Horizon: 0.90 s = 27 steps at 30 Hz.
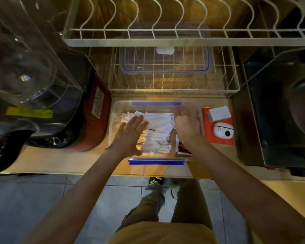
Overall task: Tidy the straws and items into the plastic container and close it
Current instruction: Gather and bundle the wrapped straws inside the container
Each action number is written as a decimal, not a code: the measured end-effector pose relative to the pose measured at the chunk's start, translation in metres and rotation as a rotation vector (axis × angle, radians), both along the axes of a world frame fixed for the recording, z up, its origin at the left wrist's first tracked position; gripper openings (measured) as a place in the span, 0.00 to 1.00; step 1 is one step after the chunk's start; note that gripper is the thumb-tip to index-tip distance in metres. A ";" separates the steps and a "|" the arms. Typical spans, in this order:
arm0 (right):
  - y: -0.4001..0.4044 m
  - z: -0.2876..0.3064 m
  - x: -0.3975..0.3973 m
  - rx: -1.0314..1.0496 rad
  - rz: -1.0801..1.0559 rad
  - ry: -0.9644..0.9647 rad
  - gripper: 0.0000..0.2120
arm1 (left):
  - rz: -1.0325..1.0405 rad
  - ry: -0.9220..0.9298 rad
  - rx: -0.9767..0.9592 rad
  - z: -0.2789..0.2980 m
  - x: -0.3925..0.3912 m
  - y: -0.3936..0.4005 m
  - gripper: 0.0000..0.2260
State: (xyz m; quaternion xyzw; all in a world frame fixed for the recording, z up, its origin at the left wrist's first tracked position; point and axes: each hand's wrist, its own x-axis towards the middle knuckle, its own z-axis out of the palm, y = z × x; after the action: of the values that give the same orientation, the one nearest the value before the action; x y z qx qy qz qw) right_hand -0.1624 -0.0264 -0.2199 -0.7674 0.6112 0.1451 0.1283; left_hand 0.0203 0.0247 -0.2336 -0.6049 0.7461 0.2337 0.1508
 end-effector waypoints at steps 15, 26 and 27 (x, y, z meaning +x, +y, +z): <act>0.017 0.014 0.015 0.037 0.263 -0.164 0.17 | 0.061 0.120 -0.255 0.016 -0.006 0.004 0.57; 0.013 -0.007 0.004 0.042 -0.106 -0.407 0.17 | -0.150 -0.074 0.019 -0.005 -0.014 -0.023 0.58; 0.011 -0.008 0.000 0.058 -0.148 -0.373 0.17 | -0.156 -0.075 0.018 -0.007 -0.016 -0.023 0.58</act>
State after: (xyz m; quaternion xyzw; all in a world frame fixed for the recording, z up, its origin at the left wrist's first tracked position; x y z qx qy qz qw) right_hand -0.1619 -0.0158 -0.2278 -0.7299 0.6273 0.0082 0.2715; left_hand 0.0043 0.0020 -0.2402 -0.5520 0.7827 0.2051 0.2016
